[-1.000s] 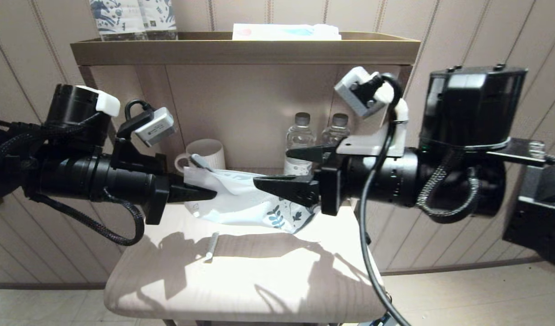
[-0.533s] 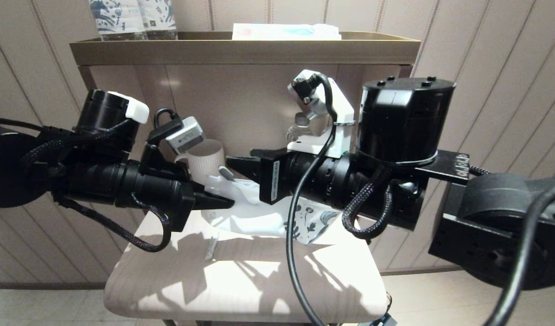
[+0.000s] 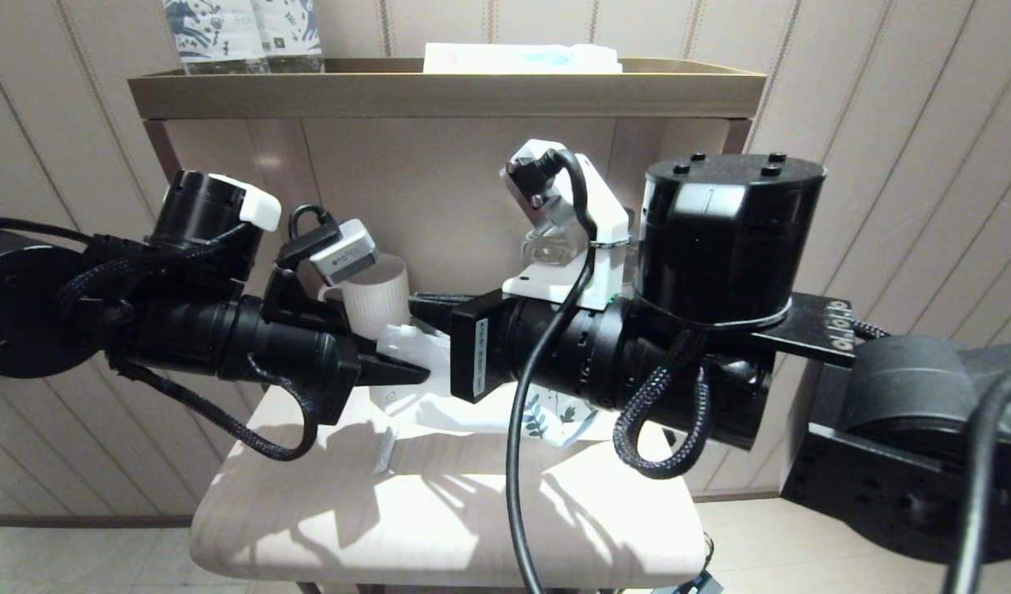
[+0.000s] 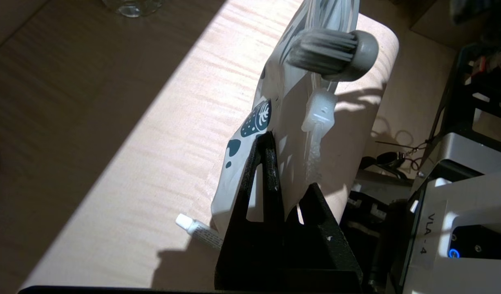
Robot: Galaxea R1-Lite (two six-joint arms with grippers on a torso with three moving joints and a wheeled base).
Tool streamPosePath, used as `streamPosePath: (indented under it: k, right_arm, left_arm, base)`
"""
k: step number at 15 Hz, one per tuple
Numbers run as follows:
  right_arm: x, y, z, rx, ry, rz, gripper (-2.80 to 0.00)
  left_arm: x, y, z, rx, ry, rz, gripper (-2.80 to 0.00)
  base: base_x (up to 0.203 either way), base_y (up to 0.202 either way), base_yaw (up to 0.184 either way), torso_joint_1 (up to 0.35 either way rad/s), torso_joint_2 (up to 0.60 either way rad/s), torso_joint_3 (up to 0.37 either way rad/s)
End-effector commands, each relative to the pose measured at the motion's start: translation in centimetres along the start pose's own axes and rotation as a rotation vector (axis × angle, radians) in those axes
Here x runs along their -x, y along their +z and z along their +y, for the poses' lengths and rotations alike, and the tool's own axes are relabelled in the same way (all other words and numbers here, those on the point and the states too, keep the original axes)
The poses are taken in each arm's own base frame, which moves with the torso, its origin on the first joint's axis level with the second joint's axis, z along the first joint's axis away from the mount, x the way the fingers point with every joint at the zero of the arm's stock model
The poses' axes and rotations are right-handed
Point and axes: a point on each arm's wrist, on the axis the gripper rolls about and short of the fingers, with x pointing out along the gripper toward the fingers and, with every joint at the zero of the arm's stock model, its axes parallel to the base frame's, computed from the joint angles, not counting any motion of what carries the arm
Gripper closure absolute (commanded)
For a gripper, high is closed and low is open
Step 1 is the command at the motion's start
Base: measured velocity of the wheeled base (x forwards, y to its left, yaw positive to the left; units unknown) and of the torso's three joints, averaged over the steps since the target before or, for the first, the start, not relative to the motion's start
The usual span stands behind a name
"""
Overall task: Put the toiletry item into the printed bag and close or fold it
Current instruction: Pick up the toothpaste
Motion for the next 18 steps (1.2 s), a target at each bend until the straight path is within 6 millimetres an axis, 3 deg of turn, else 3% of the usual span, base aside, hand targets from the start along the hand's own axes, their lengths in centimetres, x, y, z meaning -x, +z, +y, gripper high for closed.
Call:
streamPosePath:
  k: [1,6,9,12,18]
  right_arm:
    - [0.1,0.2,0.3,-0.001,0.011,-0.009,0.00]
    - [-1.3,-1.2,0.7,-0.005,0.017,0.027,0.00]
    - [-0.8,0.0,-0.1,0.003,-0.045,-0.018,0.00]
    - [0.2,1.7,-1.8,0.019,-0.097,-0.065,0.00]
    - [0.0,1.4,-2.0,0.019,-0.103,-0.058,0.00]
  left_arm:
    - [-0.3,-0.2,-0.1,-0.002,-0.011,0.003,0.00]
    - [-0.4,-0.1,-0.4,-0.007,-0.022,0.003,0.00]
    - [0.9,0.9,-1.1,-0.060,0.016,-0.059,0.00]
    - [2.0,1.0,-1.3,-0.095,0.279,-0.015,0.00]
    - [2.7,1.3,-1.4,-0.137,0.447,0.051,0.00]
  base:
    - [0.000,0.000,0.000,0.000,0.00,0.000]
    - [0.000,0.000,0.000,0.000,0.00,0.000]
    - [0.000,0.000,0.000,0.000,0.00,0.000]
    - [0.000,0.000,0.000,0.000,0.00,0.000]
    - [0.000,0.000,0.000,0.000,0.00,0.000]
